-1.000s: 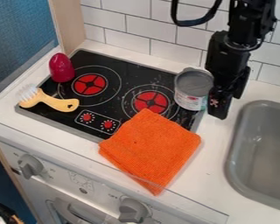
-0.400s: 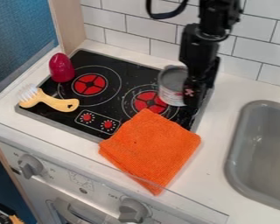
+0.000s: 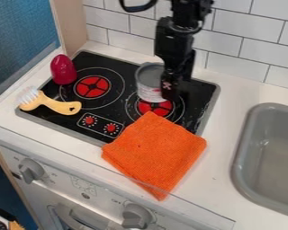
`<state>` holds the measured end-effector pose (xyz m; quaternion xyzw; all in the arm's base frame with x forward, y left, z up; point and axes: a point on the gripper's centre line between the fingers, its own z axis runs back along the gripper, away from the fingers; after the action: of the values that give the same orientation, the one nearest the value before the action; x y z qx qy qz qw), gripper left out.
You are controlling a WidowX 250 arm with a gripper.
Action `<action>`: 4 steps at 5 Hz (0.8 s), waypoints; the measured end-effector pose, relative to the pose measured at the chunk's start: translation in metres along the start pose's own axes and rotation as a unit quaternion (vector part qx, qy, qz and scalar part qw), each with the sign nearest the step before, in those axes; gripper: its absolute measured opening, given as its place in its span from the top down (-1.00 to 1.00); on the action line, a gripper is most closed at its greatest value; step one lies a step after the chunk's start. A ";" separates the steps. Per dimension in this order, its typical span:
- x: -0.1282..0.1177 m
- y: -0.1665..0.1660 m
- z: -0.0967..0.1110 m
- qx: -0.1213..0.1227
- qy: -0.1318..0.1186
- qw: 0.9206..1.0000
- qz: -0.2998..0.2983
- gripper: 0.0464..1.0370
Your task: Moved the can to the left burner next to the red object.
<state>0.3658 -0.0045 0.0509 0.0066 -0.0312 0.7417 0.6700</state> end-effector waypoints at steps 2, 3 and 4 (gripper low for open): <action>0.048 -0.005 0.003 0.005 -0.003 0.999 0.033 -0.92; 0.069 -0.008 0.007 0.001 -0.011 0.999 0.051 -0.92; 0.079 -0.014 0.013 -0.008 -0.013 0.998 0.061 -0.92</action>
<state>0.3708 0.0745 0.0686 0.0089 -0.0458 0.7806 0.6233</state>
